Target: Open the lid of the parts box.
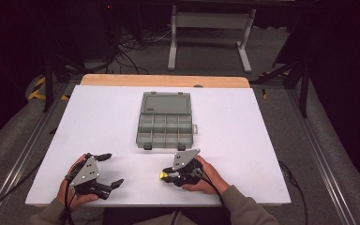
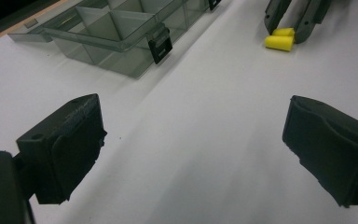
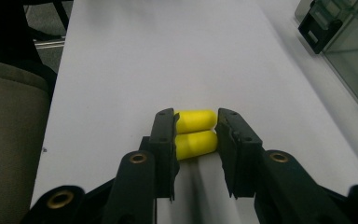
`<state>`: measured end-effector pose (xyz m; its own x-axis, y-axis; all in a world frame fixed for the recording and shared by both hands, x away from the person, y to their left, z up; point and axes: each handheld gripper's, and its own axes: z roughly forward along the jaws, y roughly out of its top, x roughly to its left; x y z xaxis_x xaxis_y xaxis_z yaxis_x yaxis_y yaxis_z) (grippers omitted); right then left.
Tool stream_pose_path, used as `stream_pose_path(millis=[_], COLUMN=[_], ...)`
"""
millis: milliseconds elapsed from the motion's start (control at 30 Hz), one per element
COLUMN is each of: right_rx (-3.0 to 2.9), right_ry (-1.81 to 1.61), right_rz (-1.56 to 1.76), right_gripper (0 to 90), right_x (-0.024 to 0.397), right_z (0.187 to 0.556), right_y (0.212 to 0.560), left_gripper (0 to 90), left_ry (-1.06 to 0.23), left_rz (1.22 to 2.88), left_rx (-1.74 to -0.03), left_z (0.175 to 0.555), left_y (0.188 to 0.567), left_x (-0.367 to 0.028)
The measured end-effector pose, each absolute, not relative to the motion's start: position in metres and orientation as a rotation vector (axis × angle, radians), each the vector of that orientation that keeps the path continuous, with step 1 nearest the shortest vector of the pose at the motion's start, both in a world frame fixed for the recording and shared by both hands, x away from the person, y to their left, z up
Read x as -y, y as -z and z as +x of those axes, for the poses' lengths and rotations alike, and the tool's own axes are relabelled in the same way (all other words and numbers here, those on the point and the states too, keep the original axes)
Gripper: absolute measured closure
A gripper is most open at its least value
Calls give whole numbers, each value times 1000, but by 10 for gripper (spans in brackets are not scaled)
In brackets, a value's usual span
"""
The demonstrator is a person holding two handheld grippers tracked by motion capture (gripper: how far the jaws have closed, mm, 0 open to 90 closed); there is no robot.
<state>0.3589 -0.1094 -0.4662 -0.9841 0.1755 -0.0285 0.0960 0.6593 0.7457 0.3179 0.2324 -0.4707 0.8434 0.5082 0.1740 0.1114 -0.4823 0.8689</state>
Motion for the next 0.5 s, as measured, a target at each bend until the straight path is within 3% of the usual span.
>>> stream_pose_path(millis=[500], right_rx=[-2721], right_ry=[-1264], right_rz=[219], right_gripper=[709], right_x=[115], right_z=[354], right_y=[456], left_gripper=[63], left_ry=[-502], left_rz=[2028], left_rx=[-465], left_z=[319], left_y=[470], left_x=[-234])
